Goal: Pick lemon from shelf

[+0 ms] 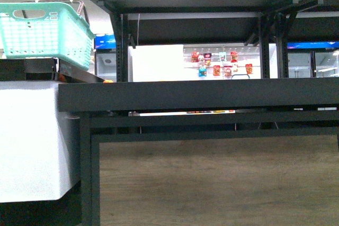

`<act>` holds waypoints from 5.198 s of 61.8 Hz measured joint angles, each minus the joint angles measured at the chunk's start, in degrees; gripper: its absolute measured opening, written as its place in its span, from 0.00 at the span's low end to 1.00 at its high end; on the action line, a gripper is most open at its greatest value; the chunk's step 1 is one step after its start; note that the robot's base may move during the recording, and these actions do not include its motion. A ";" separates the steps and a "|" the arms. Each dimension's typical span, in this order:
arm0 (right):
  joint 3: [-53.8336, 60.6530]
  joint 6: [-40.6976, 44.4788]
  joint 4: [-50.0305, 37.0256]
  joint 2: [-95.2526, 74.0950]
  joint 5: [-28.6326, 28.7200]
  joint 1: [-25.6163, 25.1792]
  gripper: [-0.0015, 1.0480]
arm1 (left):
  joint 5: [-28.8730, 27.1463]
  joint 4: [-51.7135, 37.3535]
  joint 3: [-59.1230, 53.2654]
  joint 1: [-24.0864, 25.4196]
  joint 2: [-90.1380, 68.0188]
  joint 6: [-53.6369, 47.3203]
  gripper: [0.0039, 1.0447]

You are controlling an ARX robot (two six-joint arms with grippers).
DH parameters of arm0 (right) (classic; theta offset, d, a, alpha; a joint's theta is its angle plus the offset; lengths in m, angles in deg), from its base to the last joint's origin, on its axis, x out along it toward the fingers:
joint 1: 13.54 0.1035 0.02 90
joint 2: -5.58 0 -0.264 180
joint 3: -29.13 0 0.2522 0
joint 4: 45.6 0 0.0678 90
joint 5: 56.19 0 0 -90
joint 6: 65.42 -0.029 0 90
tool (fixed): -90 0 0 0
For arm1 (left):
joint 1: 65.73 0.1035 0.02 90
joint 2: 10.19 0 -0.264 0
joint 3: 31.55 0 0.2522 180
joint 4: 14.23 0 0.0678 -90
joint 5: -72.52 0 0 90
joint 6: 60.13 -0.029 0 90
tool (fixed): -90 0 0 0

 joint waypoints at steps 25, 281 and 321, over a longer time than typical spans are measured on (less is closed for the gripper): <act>0.00 0.00 0.00 0.00 0.02 0.02 0.98 | 0.02 0.00 0.00 0.00 0.00 0.00 0.93; 0.00 0.00 0.02 -0.07 0.00 0.02 0.98 | 0.00 0.00 0.00 0.00 -0.04 -0.02 0.93; 0.00 0.00 -0.02 -0.07 0.00 0.02 0.98 | -8.61 5.84 2.08 -2.45 -3.43 5.25 0.93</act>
